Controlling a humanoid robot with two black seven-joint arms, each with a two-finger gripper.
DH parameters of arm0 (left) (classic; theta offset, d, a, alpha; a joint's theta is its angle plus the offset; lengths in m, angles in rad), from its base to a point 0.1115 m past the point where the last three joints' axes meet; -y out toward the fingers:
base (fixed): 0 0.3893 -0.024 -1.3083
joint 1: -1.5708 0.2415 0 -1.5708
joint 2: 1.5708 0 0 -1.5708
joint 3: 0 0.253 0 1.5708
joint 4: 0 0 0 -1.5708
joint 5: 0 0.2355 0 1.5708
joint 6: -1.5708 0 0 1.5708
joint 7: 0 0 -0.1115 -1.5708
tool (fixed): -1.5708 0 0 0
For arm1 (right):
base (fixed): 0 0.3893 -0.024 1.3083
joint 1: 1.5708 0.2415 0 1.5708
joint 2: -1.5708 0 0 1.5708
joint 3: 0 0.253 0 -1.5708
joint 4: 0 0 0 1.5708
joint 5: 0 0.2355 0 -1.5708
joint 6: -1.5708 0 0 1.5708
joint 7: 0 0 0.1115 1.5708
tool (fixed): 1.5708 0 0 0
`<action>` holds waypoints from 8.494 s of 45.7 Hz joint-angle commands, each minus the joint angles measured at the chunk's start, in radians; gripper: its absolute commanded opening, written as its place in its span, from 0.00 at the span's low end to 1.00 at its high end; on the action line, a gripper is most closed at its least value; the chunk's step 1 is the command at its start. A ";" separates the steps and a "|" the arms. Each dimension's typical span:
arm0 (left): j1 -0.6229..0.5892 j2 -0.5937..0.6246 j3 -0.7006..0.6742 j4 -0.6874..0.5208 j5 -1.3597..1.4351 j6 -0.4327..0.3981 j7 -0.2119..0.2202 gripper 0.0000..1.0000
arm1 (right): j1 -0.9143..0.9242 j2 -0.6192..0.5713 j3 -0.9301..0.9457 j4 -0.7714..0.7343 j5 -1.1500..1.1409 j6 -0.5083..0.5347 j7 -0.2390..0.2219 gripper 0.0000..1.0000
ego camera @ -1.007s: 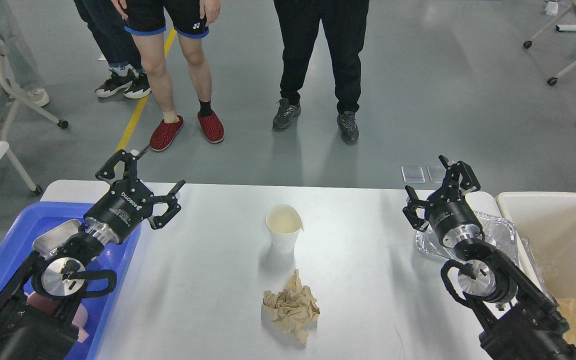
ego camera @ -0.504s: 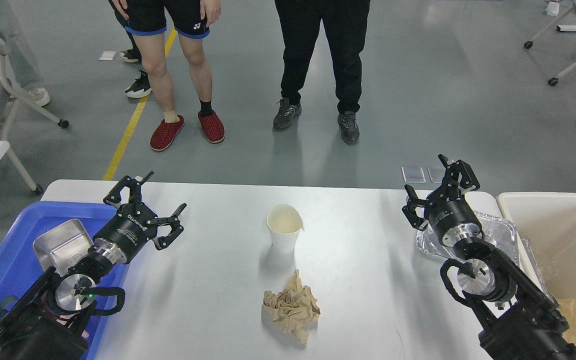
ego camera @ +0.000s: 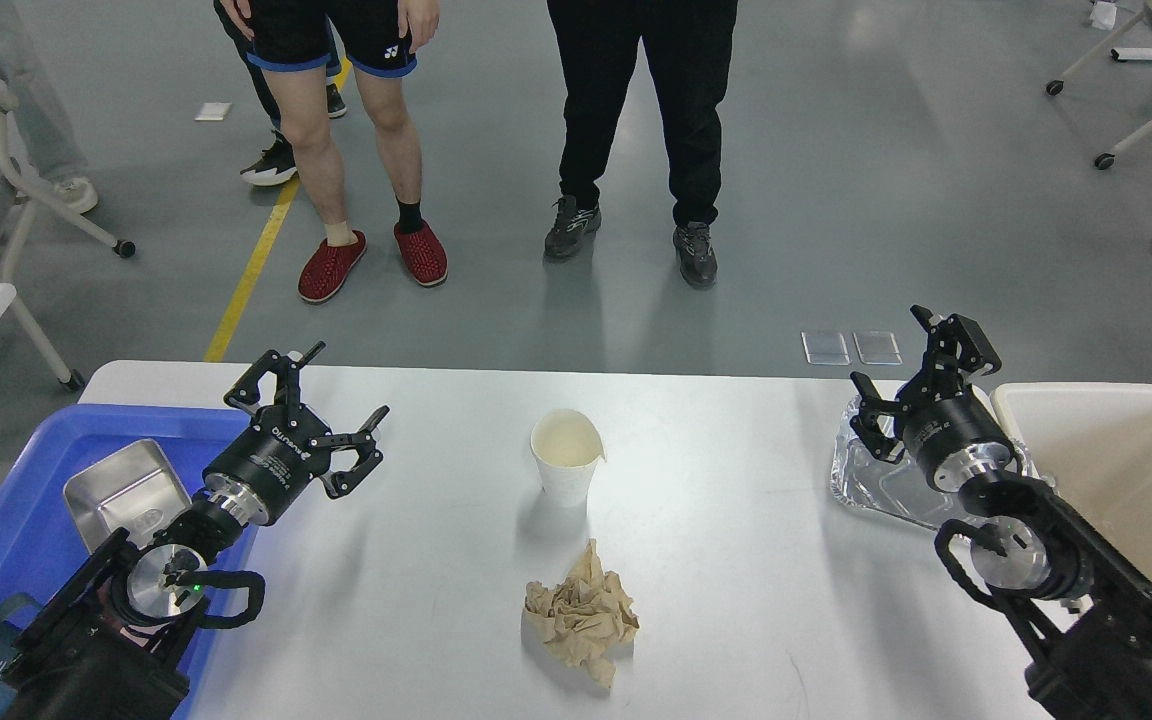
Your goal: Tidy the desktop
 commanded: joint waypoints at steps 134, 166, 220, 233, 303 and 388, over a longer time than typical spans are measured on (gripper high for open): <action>0.004 -0.062 0.009 -0.011 -0.002 0.043 -0.001 0.97 | 0.273 -0.229 -0.728 -0.571 -0.553 0.192 -0.147 0.75; 0.007 -0.054 0.008 -0.018 -0.002 0.044 -0.001 0.97 | 0.299 -0.149 -0.744 -0.646 -0.552 0.199 -0.035 0.01; 0.009 -0.053 0.009 -0.048 -0.002 0.067 0.001 0.97 | 0.439 -0.571 -0.765 0.162 -0.538 0.245 -0.085 0.00; 0.016 -0.050 0.009 -0.048 0.000 0.069 0.001 0.97 | 0.494 -0.623 -0.883 0.281 -0.561 0.261 -0.124 0.00; 0.018 -0.036 0.042 -0.049 0.008 0.090 0.004 0.97 | 0.908 -0.415 -1.188 0.248 -0.335 0.373 -0.435 0.00; -0.230 0.976 0.908 -0.807 0.224 0.316 0.027 0.96 | 0.894 -0.367 -1.182 0.248 -0.335 0.359 -0.434 0.00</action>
